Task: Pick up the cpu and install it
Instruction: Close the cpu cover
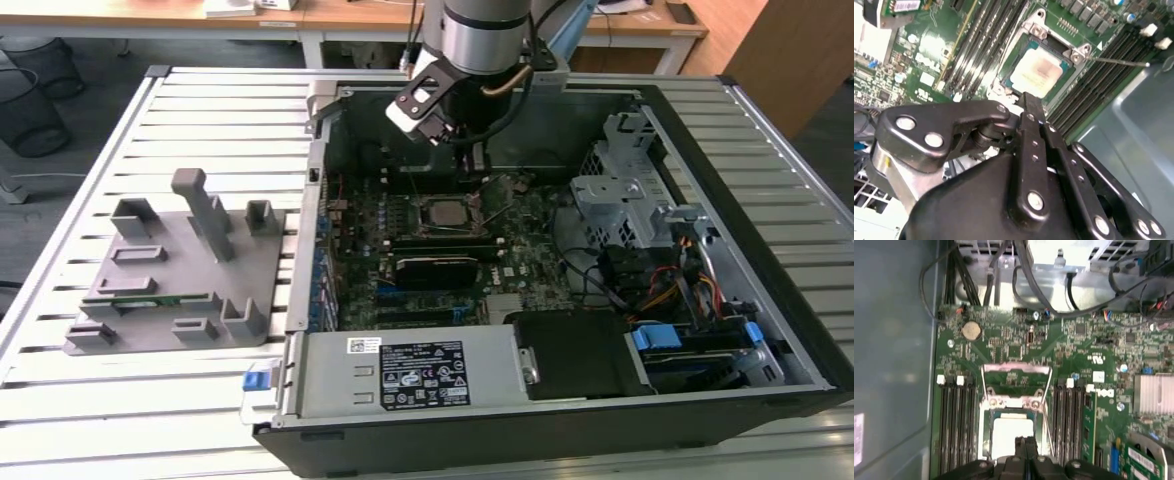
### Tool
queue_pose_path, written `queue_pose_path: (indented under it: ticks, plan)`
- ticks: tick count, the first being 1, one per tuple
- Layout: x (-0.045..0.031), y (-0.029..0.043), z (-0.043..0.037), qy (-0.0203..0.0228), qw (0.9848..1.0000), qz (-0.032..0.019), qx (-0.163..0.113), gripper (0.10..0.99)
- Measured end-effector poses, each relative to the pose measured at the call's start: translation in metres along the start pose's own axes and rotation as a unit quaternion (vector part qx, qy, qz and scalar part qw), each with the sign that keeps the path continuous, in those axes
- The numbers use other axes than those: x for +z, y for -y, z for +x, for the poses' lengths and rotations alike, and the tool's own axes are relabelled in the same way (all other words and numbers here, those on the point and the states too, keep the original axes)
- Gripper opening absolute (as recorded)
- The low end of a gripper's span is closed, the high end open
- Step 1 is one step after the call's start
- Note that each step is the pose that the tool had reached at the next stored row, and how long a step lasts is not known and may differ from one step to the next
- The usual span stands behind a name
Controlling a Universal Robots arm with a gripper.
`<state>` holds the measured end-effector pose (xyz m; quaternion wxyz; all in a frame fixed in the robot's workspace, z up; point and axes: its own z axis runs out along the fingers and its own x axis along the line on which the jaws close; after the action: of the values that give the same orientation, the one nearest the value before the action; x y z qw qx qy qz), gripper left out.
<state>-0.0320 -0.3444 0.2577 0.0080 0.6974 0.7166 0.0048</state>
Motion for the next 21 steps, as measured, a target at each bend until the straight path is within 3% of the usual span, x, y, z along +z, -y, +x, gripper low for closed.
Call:
queue_pose_path:
  ticks: [3,7,14,21]
  plan:
    - [-0.0059,-0.0001,0.0,-0.0002,1.0,0.0,0.0,0.106]
    - [-0.0061,-0.002,0.0,-0.002,1.0,-0.0001,0.0,0.106]
    - [-0.0058,-0.0158,-0.0004,-0.0021,1.0,0.0001,0.0,0.106]
    - [-0.0119,-0.0168,-0.0004,-0.0023,1.0,0.0001,0.0,0.106]
